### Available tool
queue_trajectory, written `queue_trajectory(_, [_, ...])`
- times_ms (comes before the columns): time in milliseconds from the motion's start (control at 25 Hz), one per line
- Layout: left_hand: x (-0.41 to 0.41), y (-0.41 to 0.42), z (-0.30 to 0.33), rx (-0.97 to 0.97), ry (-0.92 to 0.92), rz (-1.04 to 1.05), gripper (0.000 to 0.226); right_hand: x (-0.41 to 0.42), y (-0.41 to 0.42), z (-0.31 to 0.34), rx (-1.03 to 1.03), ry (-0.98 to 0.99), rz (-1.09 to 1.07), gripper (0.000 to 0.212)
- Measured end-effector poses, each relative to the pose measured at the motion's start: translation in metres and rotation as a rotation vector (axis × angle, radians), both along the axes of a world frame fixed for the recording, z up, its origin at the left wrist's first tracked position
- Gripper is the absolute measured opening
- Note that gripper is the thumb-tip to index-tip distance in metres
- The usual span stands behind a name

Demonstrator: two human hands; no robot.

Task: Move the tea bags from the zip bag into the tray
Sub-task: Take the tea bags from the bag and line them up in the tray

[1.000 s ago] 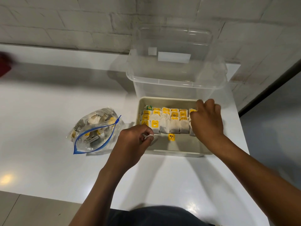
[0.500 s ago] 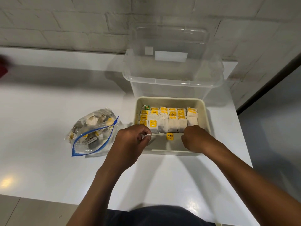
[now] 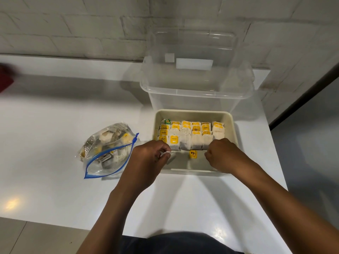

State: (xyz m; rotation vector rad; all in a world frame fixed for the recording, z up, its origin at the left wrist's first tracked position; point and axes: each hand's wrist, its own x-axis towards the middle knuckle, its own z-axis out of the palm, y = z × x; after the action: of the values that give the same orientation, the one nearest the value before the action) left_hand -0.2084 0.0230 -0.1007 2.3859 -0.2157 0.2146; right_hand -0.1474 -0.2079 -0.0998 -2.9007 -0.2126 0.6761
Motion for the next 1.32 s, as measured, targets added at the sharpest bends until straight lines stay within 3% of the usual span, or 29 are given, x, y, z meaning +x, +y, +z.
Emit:
queue_trajectory(160, [0.004,0.002,-0.001,-0.031,-0.013,-0.003,0.010,-0.016,0.019,0.010,0.483,-0.143,0.037,0.011])
queue_trajectory(280, [0.005,0.001,0.004,-0.085,0.023,-0.017,0.013,-0.029,0.040,0.016,0.762,-0.047,0.065,0.025])
queue_trajectory(440, [0.005,0.000,0.008,-0.231,0.142,0.087,0.018,-0.025,0.050,0.008,0.869,-0.104,-0.066,0.026])
queue_trajectory(560, [0.005,0.001,0.008,-0.237,0.163,0.112,0.021,-0.017,0.052,0.005,0.918,-0.121,-0.138,0.014])
queue_trajectory(760, [0.005,0.000,0.008,-0.229,0.181,0.121,0.008,-0.015,0.048,0.002,1.064,-0.021,-0.153,0.005])
queue_trajectory(840, [0.005,-0.001,0.009,-0.227,0.168,0.108,0.006,-0.017,0.047,0.004,1.078,0.017,-0.126,0.010])
queue_trajectory(1080, [0.004,0.006,0.007,-0.131,0.079,0.086,0.011,-0.002,0.051,-0.001,0.815,-0.102,-0.057,0.010])
queue_trajectory(1320, [-0.014,0.022,0.009,-0.110,0.018,0.157,0.018,0.009,0.069,-0.020,0.726,0.075,-0.107,0.007])
